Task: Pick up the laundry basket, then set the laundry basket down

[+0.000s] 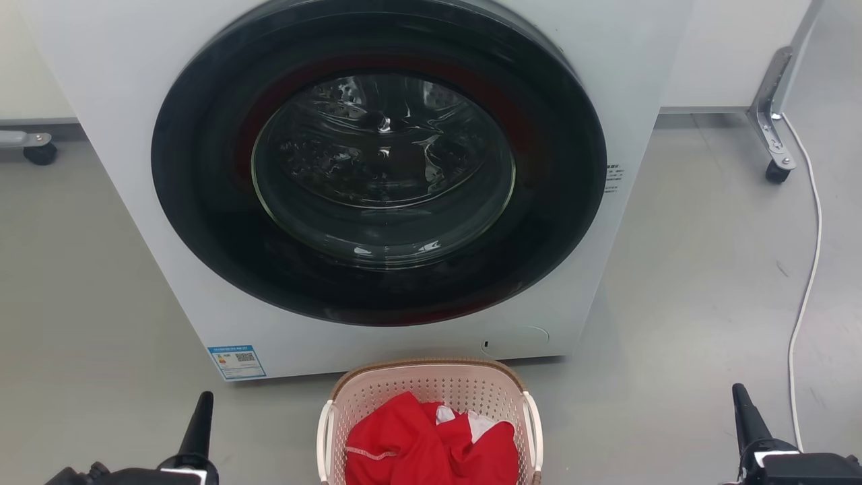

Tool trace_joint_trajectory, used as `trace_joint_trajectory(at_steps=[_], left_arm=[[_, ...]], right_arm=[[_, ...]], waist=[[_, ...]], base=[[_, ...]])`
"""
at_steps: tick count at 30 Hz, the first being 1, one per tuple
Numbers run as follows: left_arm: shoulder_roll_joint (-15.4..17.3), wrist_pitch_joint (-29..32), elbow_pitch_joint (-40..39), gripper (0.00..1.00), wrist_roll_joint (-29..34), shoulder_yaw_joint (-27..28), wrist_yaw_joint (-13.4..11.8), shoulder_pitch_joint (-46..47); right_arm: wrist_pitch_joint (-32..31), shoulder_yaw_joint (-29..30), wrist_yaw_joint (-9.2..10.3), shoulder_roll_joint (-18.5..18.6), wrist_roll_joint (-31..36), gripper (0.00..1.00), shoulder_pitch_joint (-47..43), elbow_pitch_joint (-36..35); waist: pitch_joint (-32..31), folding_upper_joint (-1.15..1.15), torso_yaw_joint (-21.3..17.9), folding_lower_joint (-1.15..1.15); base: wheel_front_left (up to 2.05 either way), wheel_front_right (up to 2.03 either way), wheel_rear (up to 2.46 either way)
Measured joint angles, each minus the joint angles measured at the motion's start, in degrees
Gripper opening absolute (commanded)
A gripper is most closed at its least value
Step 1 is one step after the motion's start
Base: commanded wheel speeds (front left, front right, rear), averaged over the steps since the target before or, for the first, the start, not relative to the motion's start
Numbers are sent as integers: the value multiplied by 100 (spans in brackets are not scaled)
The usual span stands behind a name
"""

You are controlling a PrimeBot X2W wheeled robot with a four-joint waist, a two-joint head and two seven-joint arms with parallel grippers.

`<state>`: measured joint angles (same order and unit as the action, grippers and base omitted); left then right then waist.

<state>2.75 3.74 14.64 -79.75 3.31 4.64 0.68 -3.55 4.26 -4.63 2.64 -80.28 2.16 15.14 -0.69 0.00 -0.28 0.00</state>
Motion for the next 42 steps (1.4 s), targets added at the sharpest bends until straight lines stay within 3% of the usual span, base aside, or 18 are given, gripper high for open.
trace_joint_trajectory(at_steps=[15, 42], left_arm=[[-25, 272, 215, 0, -1188, 190, 243, 381], [-29, 272, 226, 0, -1195, 191, 243, 381]], right_arm=[[-293, 336, -202, -11, -1117, 0, 269, 194], [-293, 337, -220, -12, -1123, 0, 307, 197]], waist=[[80, 0, 27, 0], [79, 0, 27, 0]], base=[[0, 0, 0], [0, 0, 0]])
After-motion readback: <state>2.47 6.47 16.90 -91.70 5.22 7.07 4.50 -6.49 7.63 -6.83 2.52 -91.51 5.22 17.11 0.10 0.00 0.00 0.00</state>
